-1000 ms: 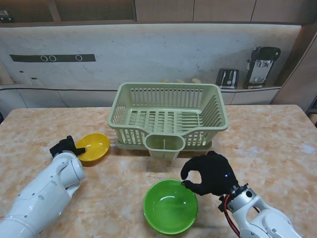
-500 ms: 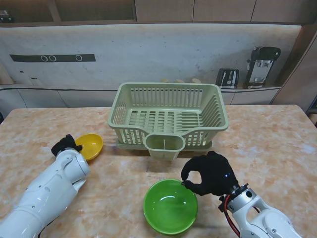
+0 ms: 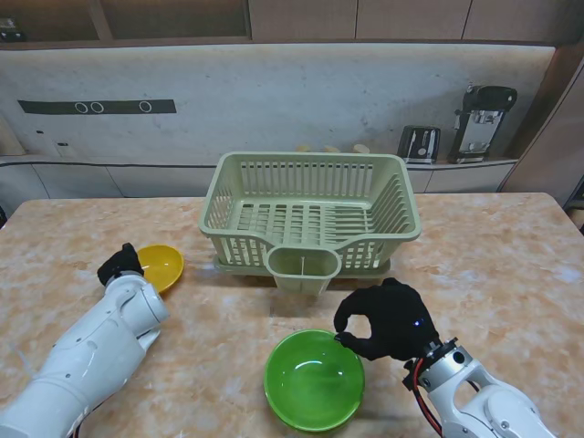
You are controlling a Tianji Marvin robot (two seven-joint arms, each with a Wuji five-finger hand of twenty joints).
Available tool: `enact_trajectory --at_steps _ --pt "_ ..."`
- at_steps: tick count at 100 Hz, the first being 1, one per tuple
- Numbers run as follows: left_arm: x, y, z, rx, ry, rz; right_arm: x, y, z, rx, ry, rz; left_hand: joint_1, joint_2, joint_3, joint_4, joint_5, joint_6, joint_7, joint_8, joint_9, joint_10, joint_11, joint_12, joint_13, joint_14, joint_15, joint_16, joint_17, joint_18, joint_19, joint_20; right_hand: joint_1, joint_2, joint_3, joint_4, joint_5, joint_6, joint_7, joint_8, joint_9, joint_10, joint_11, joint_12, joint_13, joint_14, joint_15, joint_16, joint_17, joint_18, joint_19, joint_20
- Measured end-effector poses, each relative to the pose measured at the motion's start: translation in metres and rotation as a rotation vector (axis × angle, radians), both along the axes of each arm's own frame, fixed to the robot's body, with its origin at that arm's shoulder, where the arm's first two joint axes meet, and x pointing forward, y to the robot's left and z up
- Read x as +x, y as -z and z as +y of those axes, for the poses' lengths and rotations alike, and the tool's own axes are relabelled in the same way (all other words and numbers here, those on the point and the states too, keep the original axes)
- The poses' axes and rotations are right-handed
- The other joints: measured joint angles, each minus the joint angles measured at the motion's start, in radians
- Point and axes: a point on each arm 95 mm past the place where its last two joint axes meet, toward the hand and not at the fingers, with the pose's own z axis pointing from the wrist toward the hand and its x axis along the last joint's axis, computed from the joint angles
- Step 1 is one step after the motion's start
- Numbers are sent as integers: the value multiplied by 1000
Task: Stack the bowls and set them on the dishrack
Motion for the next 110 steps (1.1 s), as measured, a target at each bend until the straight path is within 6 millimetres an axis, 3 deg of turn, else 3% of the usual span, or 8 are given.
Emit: enact_trajectory --at_steps 11,20,47,62,91,94,110 --pt "-1 1 0 12 8 -15 0 0 0 0 0 -1 -1 -12 39 -53 5 -12 21 27 8 0 50 10 35 -11 52 64 48 -12 32 -22 0 0 0 0 0 0 0 0 0 0 0 0 0 0 0 0 0 0 0 0" --pt "-2 2 1 16 14 -22 0 0 0 0 -1 -2 -4 -12 50 -75 27 -33 34 51 9 -2 135 10 61 -22 99 130 79 -18 71 -39 0 0 0 0 0 -1 0 0 0 0 0 0 0 0 0 0 0 0 0 0" --pt "-11 -4 3 5 25 -92 -1 0 -1 -5 3 -5 -5 -17 66 -76 91 -78 99 137 43 -83 349 61 113 -69 204 292 165 -55 180 -45 0 0 0 0 0 -1 0 0 0 -1 0 0 0 0 0 0 0 0 0 0" --pt "-21 -12 2 -3 45 -120 -1 0 -2 -6 6 -8 -5 -18 77 -76 123 -87 102 160 84 -99 352 64 149 -84 218 340 200 -64 217 -57 0 0 0 0 0 -1 1 0 0 -1 0 0 1 0 0 0 0 0 0 0" --pt "-39 -25 6 -22 63 -186 -2 0 -4 -9 13 -11 -7 -23 83 -74 177 -113 102 161 116 -89 339 84 185 -84 223 370 245 -64 246 -81 0 0 0 0 0 -2 1 0 0 -1 0 0 1 0 0 0 0 0 0 0" --pt "-41 -26 6 -23 65 -193 -2 0 -4 -9 13 -12 -13 -31 84 -62 185 -119 102 161 124 -87 331 86 188 -83 227 375 250 -64 250 -84 0 0 0 0 0 -2 1 0 0 -2 0 0 1 0 0 0 0 0 0 0" --pt "-53 -37 6 -32 82 -236 -2 0 -5 -10 15 -12 -32 -46 107 -58 219 -122 102 161 149 -84 319 96 211 -82 245 389 274 -64 277 -94 0 0 0 0 0 -2 1 0 0 -2 0 0 1 0 0 0 0 0 0 0"
